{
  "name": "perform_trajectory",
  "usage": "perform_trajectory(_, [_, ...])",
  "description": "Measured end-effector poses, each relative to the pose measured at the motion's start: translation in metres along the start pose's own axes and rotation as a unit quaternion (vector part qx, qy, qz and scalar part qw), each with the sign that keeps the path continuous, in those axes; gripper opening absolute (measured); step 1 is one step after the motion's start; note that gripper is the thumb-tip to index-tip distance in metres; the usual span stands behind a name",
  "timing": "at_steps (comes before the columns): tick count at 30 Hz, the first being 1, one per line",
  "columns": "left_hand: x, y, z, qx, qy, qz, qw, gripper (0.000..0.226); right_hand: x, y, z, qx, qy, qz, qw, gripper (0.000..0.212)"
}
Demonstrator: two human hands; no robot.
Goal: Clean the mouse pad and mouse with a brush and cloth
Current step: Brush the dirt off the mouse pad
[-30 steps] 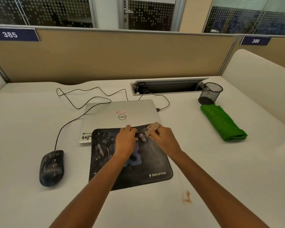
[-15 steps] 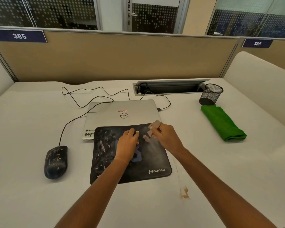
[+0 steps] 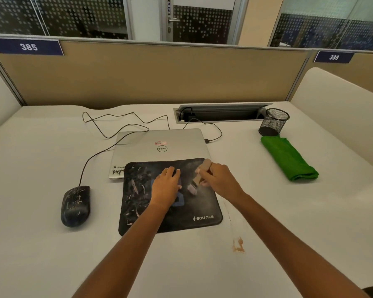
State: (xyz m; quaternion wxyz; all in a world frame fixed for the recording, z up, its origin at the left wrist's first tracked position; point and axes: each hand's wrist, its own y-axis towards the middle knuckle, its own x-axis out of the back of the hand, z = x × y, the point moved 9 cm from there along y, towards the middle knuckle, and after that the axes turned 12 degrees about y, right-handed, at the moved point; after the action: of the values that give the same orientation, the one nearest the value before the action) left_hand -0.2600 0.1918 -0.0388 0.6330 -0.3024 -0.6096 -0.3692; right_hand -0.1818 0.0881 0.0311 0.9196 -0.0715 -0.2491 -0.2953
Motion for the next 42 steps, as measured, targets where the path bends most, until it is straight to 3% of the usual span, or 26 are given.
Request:
perform_trajectory(5, [-0.017,-0.021,0.001,0.023,0.009,0.034,0.999,0.062,-0.022,-0.013,-0.006,0.005,0.026,0.018,0.999,0.031])
perform_trajectory(12, [-0.024,-0.027,-0.003,0.027,0.040,0.050,0.998,0.057,-0.001,-0.021,-0.031,-0.085,-0.050,0.119,0.988,0.026])
perform_trajectory(14, [-0.025,-0.028,-0.004,0.025,0.042,0.050,0.998,0.058,0.011,-0.014,-0.026,-0.077,-0.041,0.099,0.991,0.025])
perform_trajectory(18, [-0.026,-0.028,-0.005,0.029,0.042,0.051,0.997,0.057,0.023,0.002,0.001,0.041,0.008,-0.024,0.999,0.029])
perform_trajectory(20, [-0.027,-0.028,-0.005,0.028,0.042,0.054,0.997,0.057,0.012,0.002,0.005,0.076,0.010,-0.021,0.997,0.027])
perform_trajectory(24, [-0.026,-0.029,-0.004,0.033,0.046,0.054,0.997,0.056,-0.004,-0.010,-0.016,0.067,-0.009,0.026,0.997,0.024])
perform_trajectory(30, [-0.026,-0.029,-0.007,0.033,0.059,0.061,0.996,0.058,0.024,-0.011,-0.050,-0.070,0.032,0.043,0.996,0.025])
perform_trajectory(36, [-0.027,-0.028,-0.007,0.036,0.053,0.055,0.996,0.056,0.042,0.001,-0.027,0.013,0.100,-0.091,0.991,0.028])
perform_trajectory(42, [-0.027,-0.028,-0.005,0.038,0.049,0.055,0.997,0.054,0.012,-0.020,-0.040,0.011,0.046,-0.004,0.999,0.026])
